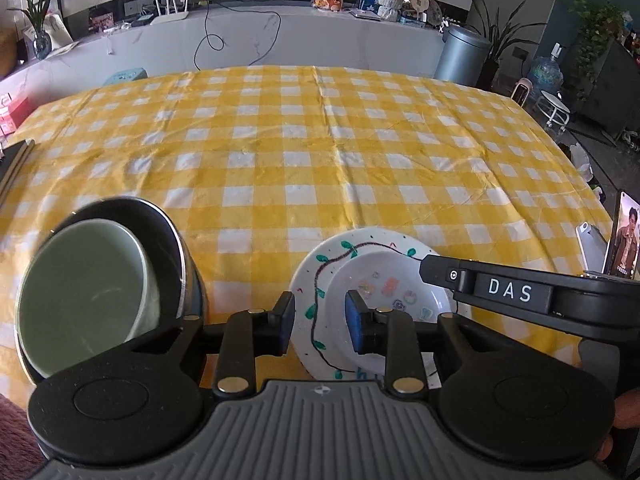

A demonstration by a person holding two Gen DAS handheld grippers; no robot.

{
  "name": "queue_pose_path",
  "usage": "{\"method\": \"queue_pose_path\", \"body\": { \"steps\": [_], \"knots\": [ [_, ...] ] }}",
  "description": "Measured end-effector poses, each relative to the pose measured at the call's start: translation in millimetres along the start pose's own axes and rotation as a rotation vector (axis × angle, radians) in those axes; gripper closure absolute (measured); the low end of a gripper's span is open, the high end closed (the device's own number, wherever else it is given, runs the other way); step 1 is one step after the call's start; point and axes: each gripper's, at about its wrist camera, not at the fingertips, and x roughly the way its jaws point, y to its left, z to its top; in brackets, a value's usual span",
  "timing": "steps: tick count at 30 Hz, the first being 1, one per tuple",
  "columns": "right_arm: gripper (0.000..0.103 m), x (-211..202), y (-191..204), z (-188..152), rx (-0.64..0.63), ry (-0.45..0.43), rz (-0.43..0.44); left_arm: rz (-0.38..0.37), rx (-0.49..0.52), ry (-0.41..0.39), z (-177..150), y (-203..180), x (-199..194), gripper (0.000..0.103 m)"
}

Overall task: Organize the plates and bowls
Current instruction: 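Open both grippers and lift them off the sticker plate rim, then move both grippers to the rim of the nested bowl stack and close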

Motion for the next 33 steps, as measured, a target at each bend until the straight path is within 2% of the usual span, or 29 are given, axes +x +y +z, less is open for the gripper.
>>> {"method": "queue_pose_path", "body": {
  "steps": [6,7,8,11,14,16,19,22,25,29,33],
  "knots": [
    [0.049,-9.0,17.2,4.9,-0.054,-0.054,0.021,0.043,0.016,-0.032,11.5,21.4,-28.7,0.059],
    [0.047,-9.1,21.4,5.5,-0.064,-0.053,0.022,0.022,0.018,-0.038,13.9,26.7,-34.7,0.061],
    [0.046,-9.1,26.9,5.7,-0.074,-0.05,0.022,0.003,0.012,-0.039,15.8,32.2,-39.9,0.054],
    [0.039,-9.6,41.9,6.7,-0.087,-0.052,0.014,0.027,-0.011,-0.076,20.3,47.9,-57.1,0.048],
    [0.033,-14.4,55.5,6.0,-0.097,-0.096,0.018,0.001,-0.038,-0.119,23.6,66.4,-72.5,0.043],
    [0.032,-16.9,64.4,6.5,-0.103,-0.113,0.021,0.029,-0.054,-0.142,25.0,79.1,-78.2,0.04],
    [0.017,-17.0,78.7,6.7,-0.081,-0.105,0.027,0.099,-0.107,-0.136,25.5,102.2,-74.9,0.036],
    [0.017,-14.9,94.8,5.6,-0.082,-0.097,0.05,0.121,-0.206,-0.099,20.9,132.7,-65.6,0.036],
    [0.018,-7.7,107.6,6.4,-0.07,-0.045,0.084,0.125,-0.277,-0.084,15.2,154.9,-59.8,0.036],
    [0.023,7.7,120.1,5.8,-0.014,0.061,0.161,0.136,-0.3,-0.073,8.6,169.1,-53.1,0.034],
    [0.026,23.7,136.6,-1.6,-0.003,0.139,0.185,0.084,-0.339,-0.043,0.1,179.6,-44.3,0.034]
  ]
}}
